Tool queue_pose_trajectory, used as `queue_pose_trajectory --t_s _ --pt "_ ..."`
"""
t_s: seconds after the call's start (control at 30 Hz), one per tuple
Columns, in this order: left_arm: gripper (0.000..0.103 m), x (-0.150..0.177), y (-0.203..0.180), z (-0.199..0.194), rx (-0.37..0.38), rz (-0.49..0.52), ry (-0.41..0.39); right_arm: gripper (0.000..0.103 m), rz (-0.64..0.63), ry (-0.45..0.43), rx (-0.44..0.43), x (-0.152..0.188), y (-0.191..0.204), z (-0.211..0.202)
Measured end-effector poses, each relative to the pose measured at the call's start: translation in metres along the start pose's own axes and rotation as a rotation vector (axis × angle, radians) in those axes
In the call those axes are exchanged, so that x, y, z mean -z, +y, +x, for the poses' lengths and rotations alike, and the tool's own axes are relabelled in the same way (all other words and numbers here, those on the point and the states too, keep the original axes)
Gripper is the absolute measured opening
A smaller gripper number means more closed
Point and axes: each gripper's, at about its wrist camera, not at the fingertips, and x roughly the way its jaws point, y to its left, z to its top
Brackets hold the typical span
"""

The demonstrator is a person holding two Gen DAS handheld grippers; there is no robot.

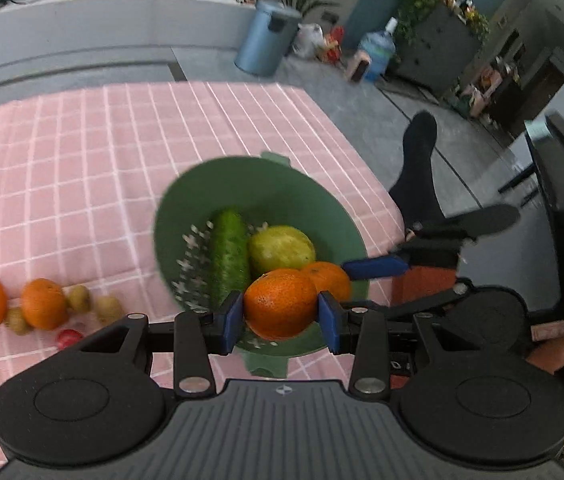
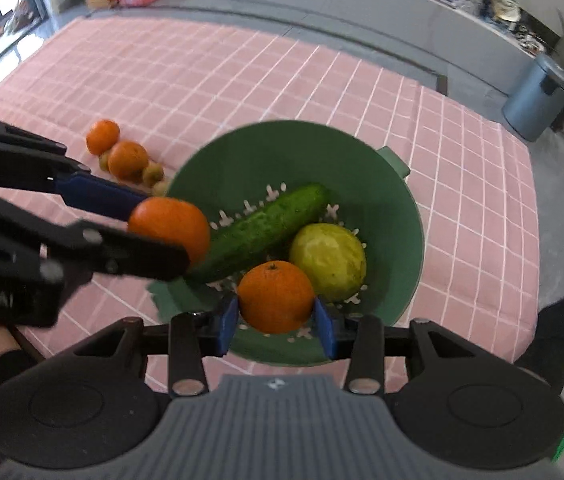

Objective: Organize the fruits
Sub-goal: 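Carry both oranges over the green colander and release them inside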

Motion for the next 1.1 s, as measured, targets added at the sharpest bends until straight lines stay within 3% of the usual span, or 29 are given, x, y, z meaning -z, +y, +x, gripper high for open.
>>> queue_pose_trajectory --t_s 0.2,0.27,0.37,0.53,0.63,0.77,0.9,1.1 --pt "0.045 0.0 -0.007 0.019 -0.025 0.007 0.065 0.034 -0.125 0.086 -0.007 -0.007 -0.008 0.017" --pt "0.045 -0.002 -0.007 0.026 -0.04 0.011 0.101 0.021 -0.162 0.109 -0.025 -0.007 -0.007 0.021" --pt "0.045 -0.002 -0.008 0.035 -0.091 0.02 0.163 0.02 -0.199 0.139 -0.017 -0.006 -0.005 0.028" --pt "0.046 -0.001 -0.008 0.043 -0.134 0.027 0.191 0.02 -0.201 0.159 -0.025 -0.004 -0.003 0.037" --pt "0.046 0.0 -0.007 0.042 -0.133 0.019 0.184 0.022 -0.188 0.159 -0.027 -0.002 -0.002 0.035" --pt "0.056 0.0 -0.007 0.043 -0.126 0.01 0.181 0.023 -0.213 0.171 0.013 -0.003 0.005 0.031" --pt "0.061 0.003 -0.007 0.028 -0.111 -0.008 0.143 0.041 -0.209 0.156 0.065 -0.003 0.008 0.02" --pt "0.061 0.006 -0.012 -0.015 -0.173 0.025 0.035 0.048 -0.214 0.082 0.127 -0.005 0.02 -0.006"
